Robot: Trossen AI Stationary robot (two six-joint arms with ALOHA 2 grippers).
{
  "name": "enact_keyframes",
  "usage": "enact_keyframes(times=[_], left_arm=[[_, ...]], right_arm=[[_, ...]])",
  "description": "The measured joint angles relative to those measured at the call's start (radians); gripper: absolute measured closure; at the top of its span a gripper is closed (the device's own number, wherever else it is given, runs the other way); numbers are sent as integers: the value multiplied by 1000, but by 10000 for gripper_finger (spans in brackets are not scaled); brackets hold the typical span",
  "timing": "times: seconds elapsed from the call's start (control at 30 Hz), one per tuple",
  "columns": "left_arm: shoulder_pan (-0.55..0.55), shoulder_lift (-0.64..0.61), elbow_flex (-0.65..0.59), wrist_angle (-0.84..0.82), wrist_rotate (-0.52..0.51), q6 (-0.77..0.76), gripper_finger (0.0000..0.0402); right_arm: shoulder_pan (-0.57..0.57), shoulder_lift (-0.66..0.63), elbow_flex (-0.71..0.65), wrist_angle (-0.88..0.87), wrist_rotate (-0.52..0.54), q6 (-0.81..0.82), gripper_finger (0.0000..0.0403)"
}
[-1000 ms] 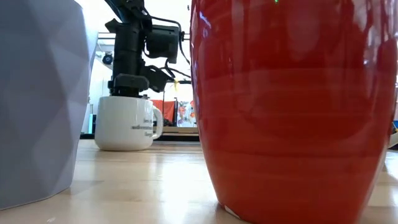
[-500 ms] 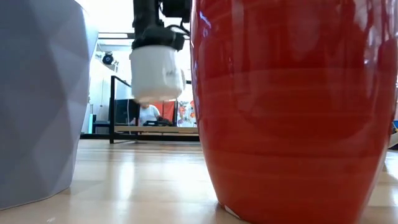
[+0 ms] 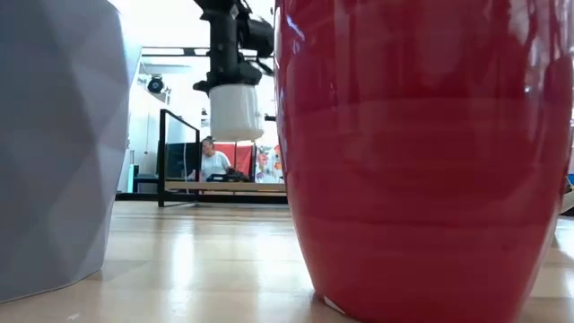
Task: Place coffee mugs
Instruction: Put the white mug on the shelf
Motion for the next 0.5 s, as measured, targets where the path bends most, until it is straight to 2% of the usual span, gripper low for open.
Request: enact_keyframes(times=[0.2, 0.5], left_arm=[[60, 100, 34, -3, 22, 20, 395], [138, 110, 38, -4, -14, 17, 395]], right_arm=[[0, 48, 0, 1, -1, 7, 334], [0, 125, 0, 14, -3, 33, 334]])
